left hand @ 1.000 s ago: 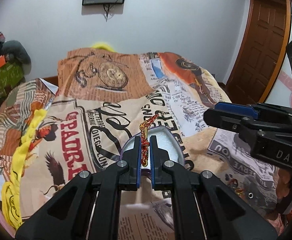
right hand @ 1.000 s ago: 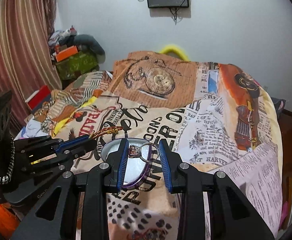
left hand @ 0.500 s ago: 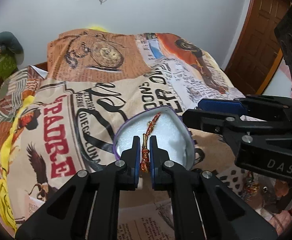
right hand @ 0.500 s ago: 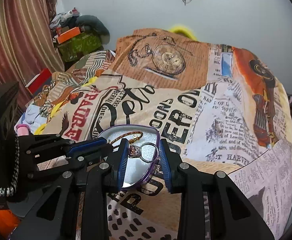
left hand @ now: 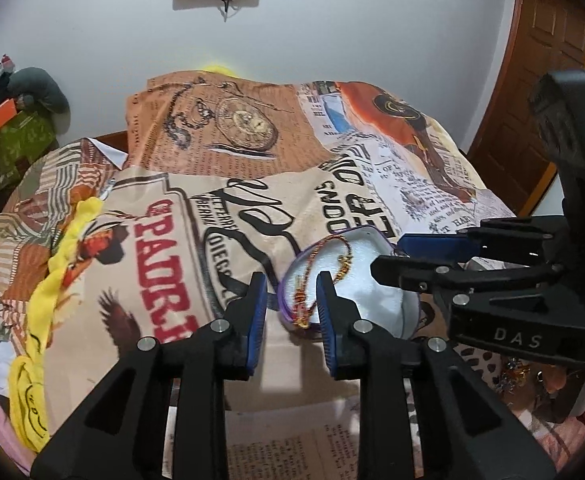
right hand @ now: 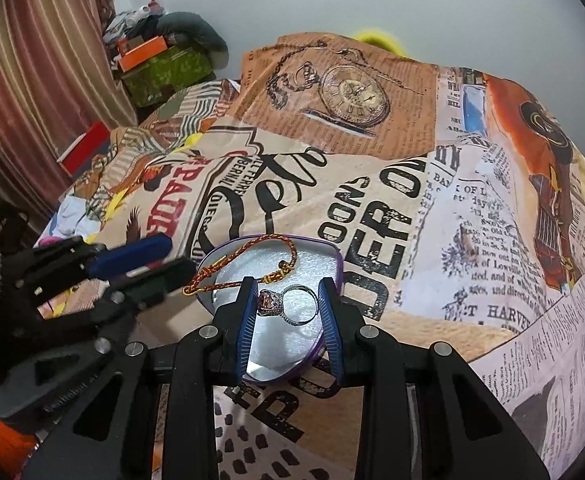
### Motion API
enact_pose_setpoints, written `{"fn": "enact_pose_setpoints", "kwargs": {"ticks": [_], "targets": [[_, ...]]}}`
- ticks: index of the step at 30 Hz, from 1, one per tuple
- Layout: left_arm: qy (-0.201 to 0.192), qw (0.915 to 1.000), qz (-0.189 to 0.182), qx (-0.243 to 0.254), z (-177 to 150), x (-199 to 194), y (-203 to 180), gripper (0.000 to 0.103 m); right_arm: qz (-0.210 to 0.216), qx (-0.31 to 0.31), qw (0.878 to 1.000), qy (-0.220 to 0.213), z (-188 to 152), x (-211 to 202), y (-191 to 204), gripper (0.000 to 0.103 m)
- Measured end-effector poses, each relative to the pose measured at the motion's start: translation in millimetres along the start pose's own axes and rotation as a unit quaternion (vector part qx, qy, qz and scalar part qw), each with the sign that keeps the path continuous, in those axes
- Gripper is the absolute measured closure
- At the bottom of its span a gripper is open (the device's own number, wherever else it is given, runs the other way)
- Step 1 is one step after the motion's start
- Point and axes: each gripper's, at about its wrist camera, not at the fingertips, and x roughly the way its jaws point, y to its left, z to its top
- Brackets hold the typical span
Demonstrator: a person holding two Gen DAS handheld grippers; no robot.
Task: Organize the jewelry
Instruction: 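Open the left gripper to drop the bracelet in the tin while the right releases the ring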
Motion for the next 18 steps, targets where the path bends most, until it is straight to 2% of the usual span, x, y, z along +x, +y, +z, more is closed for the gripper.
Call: {"fn": "enact_pose_setpoints", "kwargs": {"ticks": [3,5,7,11,14,18], "targets": [[0.001,0.9999,0.009,-0.004,-2,-3,6,0.069,-0.001,-0.013,1.0,0.001,0,1,4,0.074],[-0.002,0.9997,0.022,-0.01,-3,-5,10,0.055,-0.004,-0.023,1.0,0.005,0,3,8,0.075],[-0.005,0.9994,0.032,-0.013,-3,-7,14,0.051,-0.011,-0.032,0.999,0.006,-2,5,11,0.075],[-0.004,0.999,0.042,-0.014,-3,-9,19,0.048,-0.017,-0.045,0.999,0.017,-3,9,15,0.074],[-0.004,0.9989,0.044,-0.017,-3,-11,22,0.046,-0.03,-0.051,0.998,0.028,-3,12,17,0.07],[-0.003,0.9989,0.042,-0.022,-3,-16,23,0.046,-0.045,-0.054,0.997,0.022,-3,7,17,0.067]]}}
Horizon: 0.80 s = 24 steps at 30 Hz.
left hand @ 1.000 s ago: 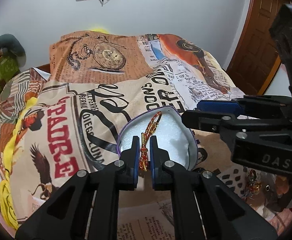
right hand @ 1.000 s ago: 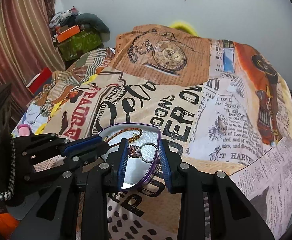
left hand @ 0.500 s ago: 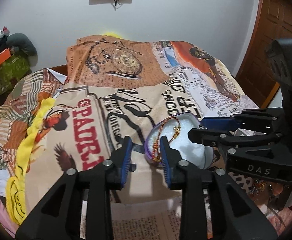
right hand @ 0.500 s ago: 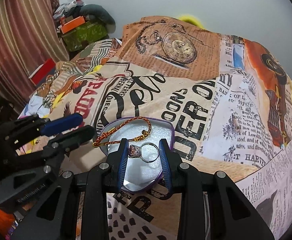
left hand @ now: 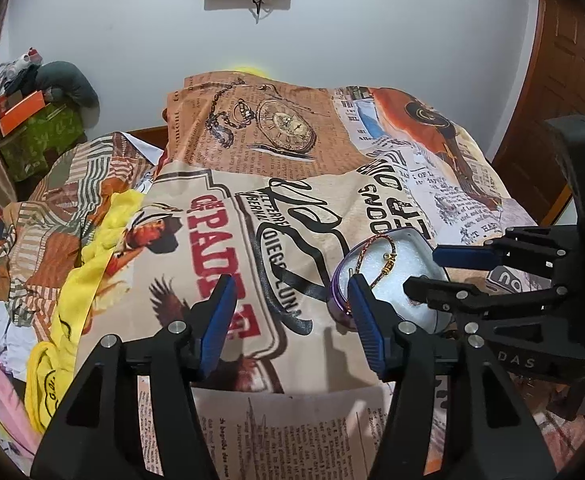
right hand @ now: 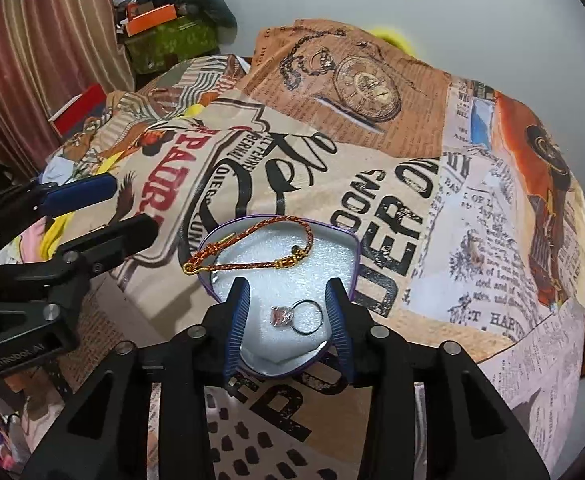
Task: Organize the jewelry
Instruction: 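Open the left gripper to drop the bracelet in the tin while the right releases the ring, then move both grippers back to the remaining jewelry pile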
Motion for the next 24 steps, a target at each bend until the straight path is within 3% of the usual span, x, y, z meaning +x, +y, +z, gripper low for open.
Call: {"fn": "enact_pose_setpoints", "kwargs": {"ticks": [12,24], "targets": [[-0.013,0.9998,-0.009,0.007,3,-34,-13,0.046,-0.023,0.012,0.999,-0.043,-9,-50,-10,0.067],[-0.029,0.9989,-0.025,0.028,-4,-76,-49,0.043,-0.043,0.044,0.995,-0.073,-55,-106,-25,0.067]]}}
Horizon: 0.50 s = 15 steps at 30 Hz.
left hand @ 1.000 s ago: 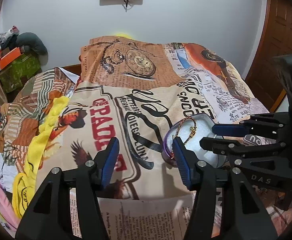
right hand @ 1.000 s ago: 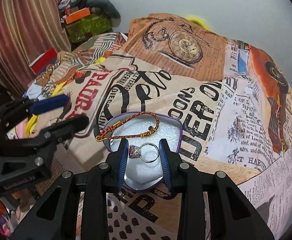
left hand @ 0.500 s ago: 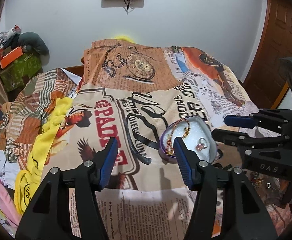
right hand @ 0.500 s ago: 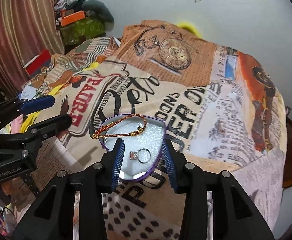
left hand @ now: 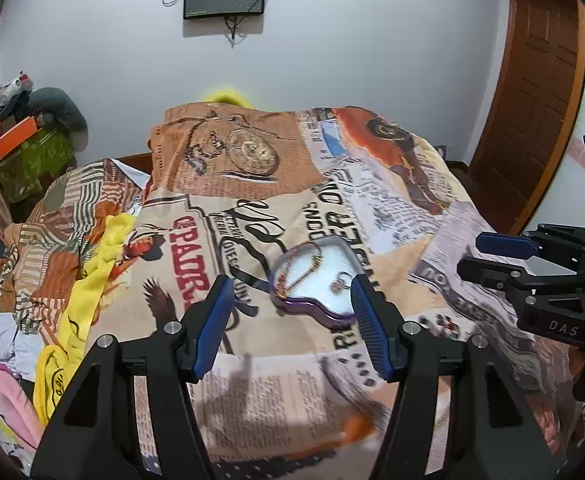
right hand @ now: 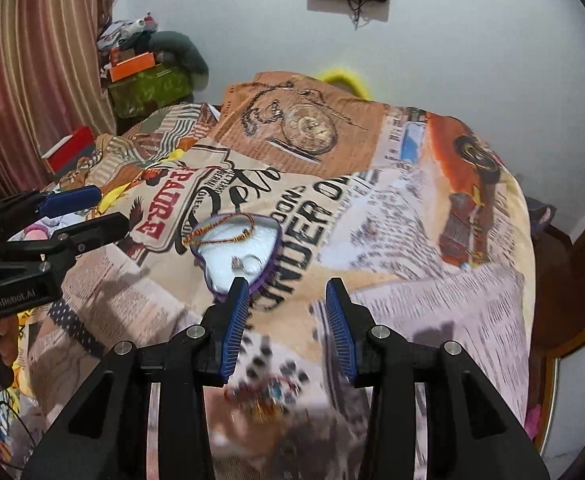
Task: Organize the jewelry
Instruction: 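Move both grippers back to the remaining jewelry pile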
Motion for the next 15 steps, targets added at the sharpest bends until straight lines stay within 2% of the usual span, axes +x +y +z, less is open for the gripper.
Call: {"fn": "enact_pose_setpoints", "kwargs": {"ticks": [15], "targets": [[0.055,0.9969,-0.053,0.017,-37,3,-61,0.043,-0.038,0.045,0.998,0.002,-70,-47,-51,0.066]]}}
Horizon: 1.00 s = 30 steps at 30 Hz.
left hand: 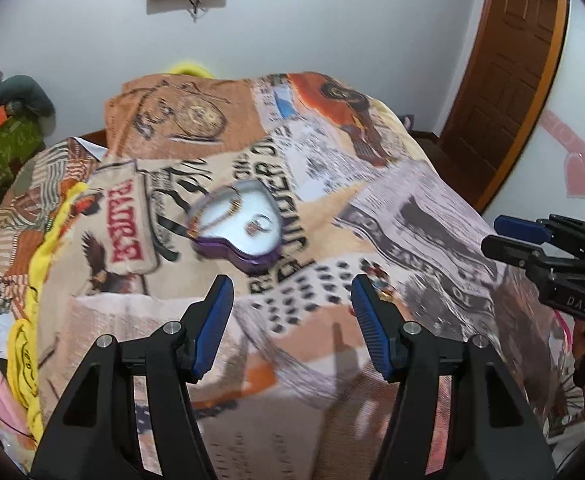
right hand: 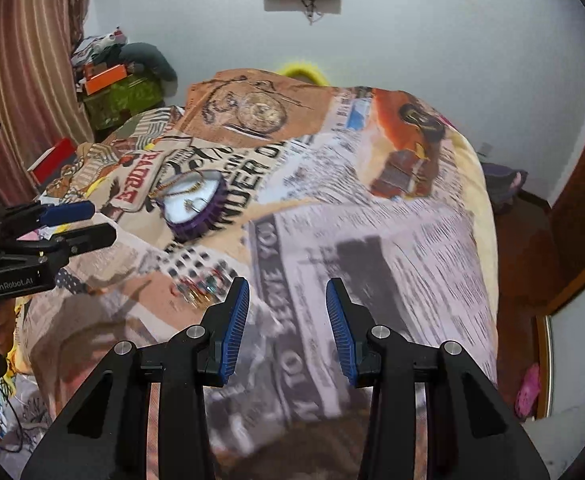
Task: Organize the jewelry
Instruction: 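Move both grippers back to the remaining jewelry pile, then grasp a small silver earring with the right gripper while the left grasps a thin earring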
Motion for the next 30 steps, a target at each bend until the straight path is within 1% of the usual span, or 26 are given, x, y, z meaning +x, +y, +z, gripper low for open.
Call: {"fn": "enact_pose_setpoints", "kwargs": {"ticks": [3,6,9,12,14,18,20,23,27,30], "targets": [[0.01,0.9998,-0.006,0.016,-7,6,-13,0.043,-0.002,0.007,1.0,0.006,-10,-1,-7,0.066],[0.014,0.9994,-0.011,0.031,-14,11,-25,0.043,0.009,0.017,1.0,0.015,-21,1,-12,0.066],[0.027,0.9986,-0.019,0.042,-21,19,-33,0.044,0.018,0.016,0.999,0.026,-28,7,-8,0.066],[0.04,0.9976,-0.031,0.047,-26,27,-36,0.055,0.027,0.006,0.999,0.033,-34,14,0,0.066],[0.052,0.9965,-0.038,0.054,-28,34,-38,0.07,0.035,-0.001,0.999,0.034,-35,18,6,0.066],[0.055,0.9955,-0.039,0.067,-31,39,-40,0.076,0.054,-0.015,0.998,0.031,-35,22,16,0.066],[0.054,0.995,-0.046,0.07,-30,41,-40,0.082,0.061,-0.023,0.998,0.028,-34,25,20,0.066],[0.06,0.9928,-0.062,0.083,-30,42,-42,0.088,0.059,-0.028,0.998,0.018,-32,29,26,0.066],[0.065,0.9899,-0.071,0.104,-32,46,-48,0.09,0.074,-0.032,0.996,0.024,-29,37,30,0.066],[0.066,0.9899,-0.076,0.099,-29,50,-46,0.091,0.083,-0.04,0.995,0.03,-29,41,33,0.068]]}}
